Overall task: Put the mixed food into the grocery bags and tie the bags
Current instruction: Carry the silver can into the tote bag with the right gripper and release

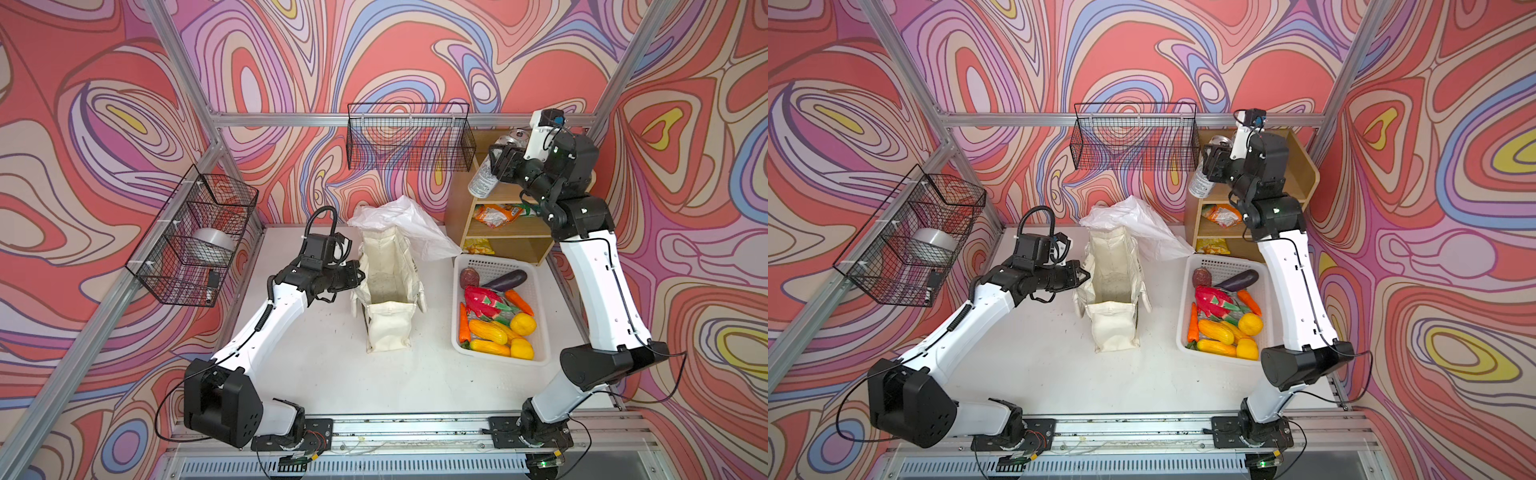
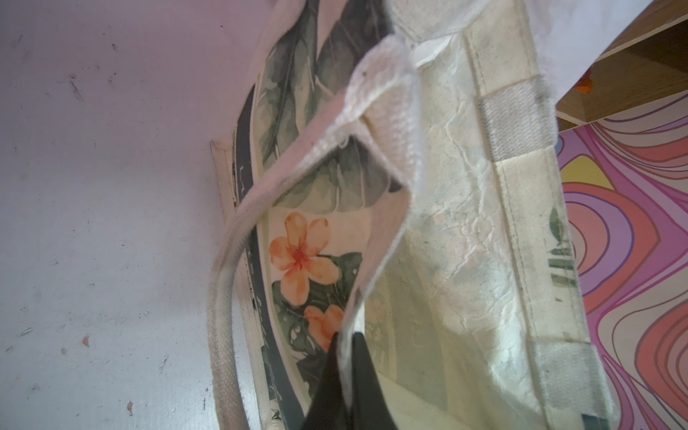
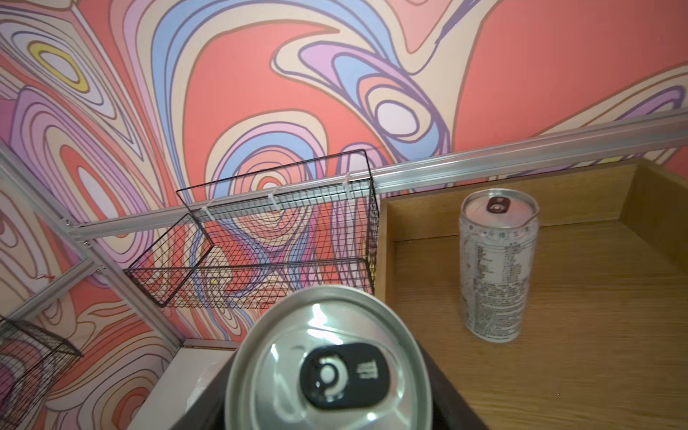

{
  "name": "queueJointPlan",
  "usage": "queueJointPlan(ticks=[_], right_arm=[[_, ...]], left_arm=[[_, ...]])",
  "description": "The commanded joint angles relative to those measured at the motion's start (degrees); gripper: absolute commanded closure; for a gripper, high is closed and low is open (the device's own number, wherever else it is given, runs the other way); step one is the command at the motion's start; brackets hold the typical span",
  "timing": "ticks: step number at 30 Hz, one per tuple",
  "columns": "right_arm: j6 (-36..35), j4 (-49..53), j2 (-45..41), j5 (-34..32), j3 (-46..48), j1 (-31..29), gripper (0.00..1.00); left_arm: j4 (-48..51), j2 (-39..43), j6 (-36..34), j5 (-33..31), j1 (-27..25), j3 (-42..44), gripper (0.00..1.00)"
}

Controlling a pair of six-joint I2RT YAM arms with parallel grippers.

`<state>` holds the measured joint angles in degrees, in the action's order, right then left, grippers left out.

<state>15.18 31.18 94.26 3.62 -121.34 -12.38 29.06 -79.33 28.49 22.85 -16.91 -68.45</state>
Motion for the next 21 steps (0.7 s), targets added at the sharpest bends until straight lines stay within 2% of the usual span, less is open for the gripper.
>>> queueJointPlan(ticks=[1,7,11,15,21], right_arm=[[2.3,-6.9,-3.0,3.4,4.1,-6.1,0.85],[2.6,-11.7,-3.0,1.4,15.5,-19.3,0.86],[0.9,-19.0,-1.7,-0.7,24.7,-25.8,0.87],[-3.8,-28.2,1.0,-2.3,32.6,-29.3,0.87],[-9.7,-35.2,6.9,-4.2,37.5,-31.9,0.89]], left_arm=[[3.4,-1.1,-1.9,-2.0,-0.3,-1.5,1.0],[6.5,-1.1,-4.3,-4.1,-0.3,-3.8,1.0],[7.6,-1.7,-5.1,-4.2,-0.3,-5.2,1.0],[7.9,-2.4,-5.0,-3.5,-0.3,-6.2,1.0],[7.3,-3.0,-4.7,-2.8,-0.3,-6.3,1.0]])
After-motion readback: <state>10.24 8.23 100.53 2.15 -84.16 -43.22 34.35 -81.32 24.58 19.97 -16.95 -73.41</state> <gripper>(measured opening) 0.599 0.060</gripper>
